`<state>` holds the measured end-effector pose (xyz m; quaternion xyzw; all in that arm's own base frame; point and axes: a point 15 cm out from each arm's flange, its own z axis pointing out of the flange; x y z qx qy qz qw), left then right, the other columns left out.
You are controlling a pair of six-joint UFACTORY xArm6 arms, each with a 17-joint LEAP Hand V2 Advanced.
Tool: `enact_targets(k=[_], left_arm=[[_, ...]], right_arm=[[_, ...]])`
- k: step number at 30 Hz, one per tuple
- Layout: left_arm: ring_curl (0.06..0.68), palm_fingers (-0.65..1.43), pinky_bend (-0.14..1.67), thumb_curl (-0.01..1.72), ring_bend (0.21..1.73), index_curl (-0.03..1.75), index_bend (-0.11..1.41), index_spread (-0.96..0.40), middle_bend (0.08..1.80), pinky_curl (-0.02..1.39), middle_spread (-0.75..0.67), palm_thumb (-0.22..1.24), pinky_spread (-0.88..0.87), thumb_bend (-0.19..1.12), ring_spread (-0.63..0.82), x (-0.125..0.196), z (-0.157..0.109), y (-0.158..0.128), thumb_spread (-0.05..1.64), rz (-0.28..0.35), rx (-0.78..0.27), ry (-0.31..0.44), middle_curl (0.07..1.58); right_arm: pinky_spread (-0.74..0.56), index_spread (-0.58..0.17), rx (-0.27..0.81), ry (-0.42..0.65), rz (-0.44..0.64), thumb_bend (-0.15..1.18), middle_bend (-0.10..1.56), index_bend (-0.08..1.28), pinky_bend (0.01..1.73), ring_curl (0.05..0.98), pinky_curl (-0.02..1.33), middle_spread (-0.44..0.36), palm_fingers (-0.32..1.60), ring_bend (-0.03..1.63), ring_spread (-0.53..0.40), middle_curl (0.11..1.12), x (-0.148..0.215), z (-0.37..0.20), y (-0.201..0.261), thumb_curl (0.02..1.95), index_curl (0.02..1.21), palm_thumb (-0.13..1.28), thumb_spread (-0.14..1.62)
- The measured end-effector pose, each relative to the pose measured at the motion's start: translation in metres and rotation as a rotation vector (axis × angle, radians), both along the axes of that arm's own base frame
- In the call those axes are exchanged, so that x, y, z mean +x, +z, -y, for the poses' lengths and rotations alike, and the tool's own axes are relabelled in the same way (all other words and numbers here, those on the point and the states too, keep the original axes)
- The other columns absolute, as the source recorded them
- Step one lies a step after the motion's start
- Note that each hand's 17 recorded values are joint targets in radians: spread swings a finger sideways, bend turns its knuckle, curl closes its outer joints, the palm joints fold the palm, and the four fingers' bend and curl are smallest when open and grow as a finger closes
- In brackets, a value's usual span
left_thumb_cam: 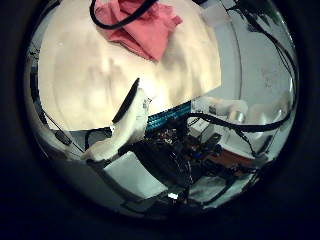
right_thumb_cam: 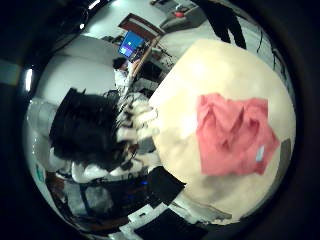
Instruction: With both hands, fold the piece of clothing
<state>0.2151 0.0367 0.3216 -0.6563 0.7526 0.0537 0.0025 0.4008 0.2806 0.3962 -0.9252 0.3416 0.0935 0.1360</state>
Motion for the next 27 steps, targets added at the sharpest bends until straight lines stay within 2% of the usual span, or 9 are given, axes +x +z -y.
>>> enact_targets(k=[3,8,10,14,17,20,23,27], left_arm=[[0.185,0.33,0.2,0.27,0.39,0.35,0.18,-0.01,0.24,0.3,0.04,0.38,0.22,-0.02,0.3,0.001,0.008,0.009,1.24,0.012,-0.014,0.007,0.38],[0.182,0.33,0.2,0.27,0.38,0.35,0.18,-0.02,0.24,0.29,0.06,0.37,0.23,-0.02,0.31,-0.003,0.023,0.027,1.24,0.023,-0.038,0.017,0.38],[0.181,0.33,0.2,0.27,0.37,0.36,0.18,-0.03,0.23,0.29,0.06,0.37,0.23,-0.02,0.31,-0.004,0.034,0.029,1.24,0.021,-0.05,-0.002,0.38],[0.181,0.33,0.2,0.28,0.37,0.36,0.18,-0.03,0.23,0.29,0.06,0.37,0.23,-0.02,0.31,-0.009,0.038,0.035,1.24,0.005,-0.054,0.009,0.38],[0.181,0.33,0.2,0.28,0.37,0.36,0.18,-0.03,0.23,0.29,0.07,0.37,0.23,-0.01,0.31,-0.013,0.043,0.033,1.24,-0.009,-0.056,0.007,0.38],[0.18,0.33,0.2,0.28,0.36,0.36,0.18,-0.03,0.22,0.29,0.08,0.37,0.24,-0.01,0.31,-0.018,0.033,0.035,1.24,-0.007,-0.031,0.028,0.38],[0.179,0.33,0.19,0.28,0.36,0.36,0.18,-0.03,0.22,0.29,0.08,0.37,0.24,-0.01,0.31,-0.012,0.028,0.036,1.24,0.023,-0.022,0.049,0.38],[0.18,0.33,0.19,0.28,0.36,0.36,0.18,-0.04,0.22,0.29,0.07,0.38,0.24,-0.01,0.31,-0.019,0.028,0.026,1.23,-0.003,-0.041,0.067,0.38]], right_arm=[[0.46,-0.207,-0.101,-0.025,0.002,-0.03,0.25,0.18,0.56,0.228,0.34,0.175,0.0,0.42,0.226,0.34,-0.025,0.055,0.015,0.29,0.31,0.4,0.99],[0.45,-0.213,-0.138,-0.068,-0.03,-0.03,0.23,0.17,0.52,0.222,0.32,0.172,0.02,0.39,0.239,0.34,-0.068,0.104,0.016,0.29,0.31,0.41,1.0],[0.44,-0.219,-0.155,-0.137,-0.054,-0.02,0.23,0.17,0.5,0.222,0.31,0.168,0.04,0.38,0.237,0.34,-0.08,0.137,0.01,0.29,0.3,0.42,1.01],[0.44,-0.223,-0.188,-0.223,-0.009,-0.02,0.21,0.18,0.48,0.223,0.3,0.162,0.07,0.37,0.237,0.34,-0.096,0.179,0.024,0.29,0.31,0.46,1.03],[0.44,-0.225,-0.249,-0.278,-0.068,-0.02,0.2,0.18,0.46,0.223,0.3,0.163,0.08,0.36,0.241,0.33,-0.115,0.211,0.006,0.29,0.31,0.48,1.05],[0.43,-0.226,-0.323,-0.362,-0.123,-0.02,0.2,0.17,0.44,0.224,0.29,0.164,0.09,0.35,0.246,0.33,-0.134,0.245,-0.011,0.28,0.31,0.49,1.06],[0.43,-0.227,-0.367,-0.352,-0.184,-0.02,0.2,0.17,0.42,0.225,0.29,0.165,0.08,0.34,0.251,0.33,-0.147,0.253,-0.036,0.28,0.31,0.49,1.08],[0.42,-0.219,-0.395,-0.369,-0.229,-0.02,0.19,0.17,0.4,0.229,0.29,0.179,0.08,0.33,0.254,0.33,-0.156,0.265,-0.055,0.27,0.31,0.49,1.1]])
